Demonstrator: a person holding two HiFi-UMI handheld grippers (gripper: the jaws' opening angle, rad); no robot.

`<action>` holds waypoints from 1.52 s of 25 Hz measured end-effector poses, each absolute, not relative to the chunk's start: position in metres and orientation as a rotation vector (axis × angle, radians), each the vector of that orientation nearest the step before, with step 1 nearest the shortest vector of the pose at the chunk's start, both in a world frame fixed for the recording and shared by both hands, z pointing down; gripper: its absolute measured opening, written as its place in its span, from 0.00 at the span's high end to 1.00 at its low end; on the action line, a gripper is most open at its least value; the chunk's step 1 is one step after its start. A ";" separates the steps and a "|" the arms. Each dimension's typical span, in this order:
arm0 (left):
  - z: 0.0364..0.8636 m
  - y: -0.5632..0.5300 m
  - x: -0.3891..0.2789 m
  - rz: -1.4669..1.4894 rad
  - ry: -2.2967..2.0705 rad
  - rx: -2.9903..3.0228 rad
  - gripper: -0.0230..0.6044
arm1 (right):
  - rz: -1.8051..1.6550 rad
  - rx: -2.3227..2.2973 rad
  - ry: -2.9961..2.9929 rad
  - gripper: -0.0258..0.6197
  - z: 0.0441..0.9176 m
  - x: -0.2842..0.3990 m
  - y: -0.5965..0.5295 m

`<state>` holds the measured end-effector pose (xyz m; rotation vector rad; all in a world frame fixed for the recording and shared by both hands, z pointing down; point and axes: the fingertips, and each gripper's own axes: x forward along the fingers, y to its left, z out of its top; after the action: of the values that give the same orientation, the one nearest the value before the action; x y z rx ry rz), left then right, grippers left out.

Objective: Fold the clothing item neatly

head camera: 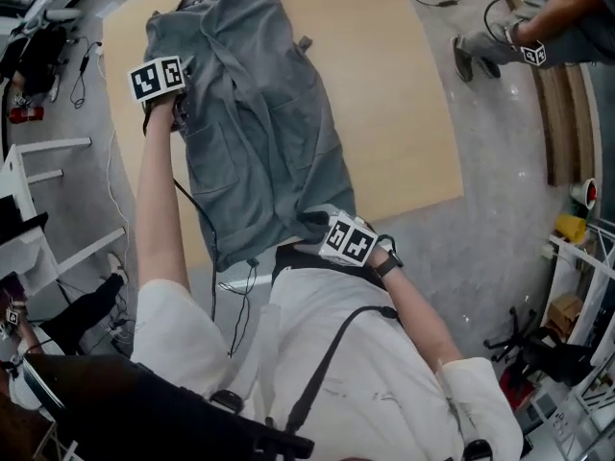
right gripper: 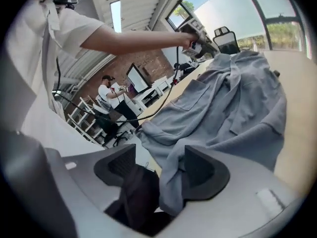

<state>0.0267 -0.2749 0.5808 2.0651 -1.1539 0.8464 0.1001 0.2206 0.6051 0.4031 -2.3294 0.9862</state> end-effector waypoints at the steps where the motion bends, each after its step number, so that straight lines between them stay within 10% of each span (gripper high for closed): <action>1: 0.573 -0.255 0.026 0.821 -1.158 2.072 0.73 | 0.930 0.453 -2.341 0.48 0.604 0.111 0.212; 20: 0.468 0.006 0.022 0.379 -1.349 2.084 0.74 | 0.690 1.062 -2.664 0.71 0.471 0.198 0.075; 38: 0.535 -0.108 -0.128 0.374 -1.343 1.959 0.74 | 0.767 1.140 -2.568 0.75 0.485 0.074 -0.017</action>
<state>-0.1284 -0.1082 0.5355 1.9589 -1.3430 0.3744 0.0739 -0.0168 0.4852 1.1398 -2.5683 0.7668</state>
